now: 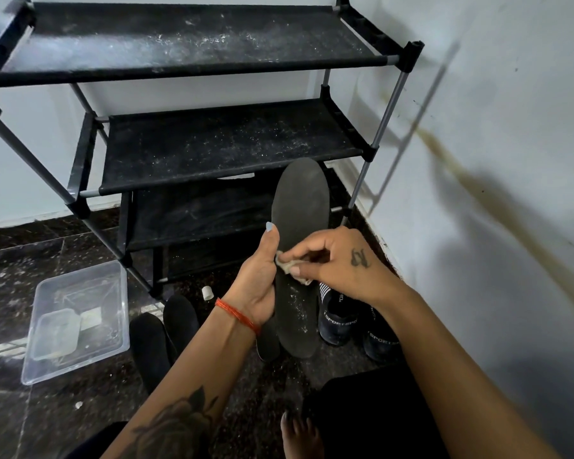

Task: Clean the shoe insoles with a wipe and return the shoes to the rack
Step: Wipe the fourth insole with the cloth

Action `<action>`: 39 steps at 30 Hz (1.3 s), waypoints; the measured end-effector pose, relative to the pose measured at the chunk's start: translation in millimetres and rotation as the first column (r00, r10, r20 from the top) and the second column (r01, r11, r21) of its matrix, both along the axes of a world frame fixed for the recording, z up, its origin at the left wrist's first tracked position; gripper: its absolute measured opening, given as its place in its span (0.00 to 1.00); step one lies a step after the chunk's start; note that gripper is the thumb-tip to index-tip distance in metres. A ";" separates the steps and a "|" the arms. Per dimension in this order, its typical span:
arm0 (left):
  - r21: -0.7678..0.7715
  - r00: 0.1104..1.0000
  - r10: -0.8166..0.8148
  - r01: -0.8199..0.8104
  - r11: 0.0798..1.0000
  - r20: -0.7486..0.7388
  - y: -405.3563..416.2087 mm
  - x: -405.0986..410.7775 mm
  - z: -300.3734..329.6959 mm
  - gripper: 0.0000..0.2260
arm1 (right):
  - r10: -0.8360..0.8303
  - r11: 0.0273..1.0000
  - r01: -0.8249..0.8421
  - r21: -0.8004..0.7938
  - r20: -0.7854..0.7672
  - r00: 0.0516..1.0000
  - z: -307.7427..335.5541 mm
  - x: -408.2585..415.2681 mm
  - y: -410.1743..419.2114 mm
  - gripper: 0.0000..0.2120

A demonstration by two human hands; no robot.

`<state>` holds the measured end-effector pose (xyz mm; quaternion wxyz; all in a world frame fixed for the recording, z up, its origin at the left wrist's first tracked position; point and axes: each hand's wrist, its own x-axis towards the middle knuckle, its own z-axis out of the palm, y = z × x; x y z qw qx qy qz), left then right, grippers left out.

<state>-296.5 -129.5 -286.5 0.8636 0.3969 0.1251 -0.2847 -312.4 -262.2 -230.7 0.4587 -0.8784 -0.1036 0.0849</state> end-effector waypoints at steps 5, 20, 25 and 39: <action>0.025 0.999 -0.022 0.021 0.999 0.037 1.7 1.8 0.6 0.26 | 0.001 1.000 -0.006 -0.021 -0.194 0.981 14.0 -4.1 -18.5 0.10; -0.020 1.000 0.003 -0.003 1.000 -0.016 1.1 3.1 -0.3 0.27 | 0.062 0.994 -0.052 0.096 -0.099 0.993 1.8 -0.7 -3.4 0.09; 0.007 1.000 -0.010 0.010 1.000 0.001 2.7 3.5 1.3 0.27 | -0.014 0.996 0.027 0.084 -0.154 0.988 9.9 -2.3 -20.6 0.10; 0.023 1.000 -0.007 0.007 1.000 0.012 3.7 5.0 -3.0 0.27 | 0.139 0.986 -0.119 0.116 -0.188 0.972 6.2 -2.0 -5.2 0.08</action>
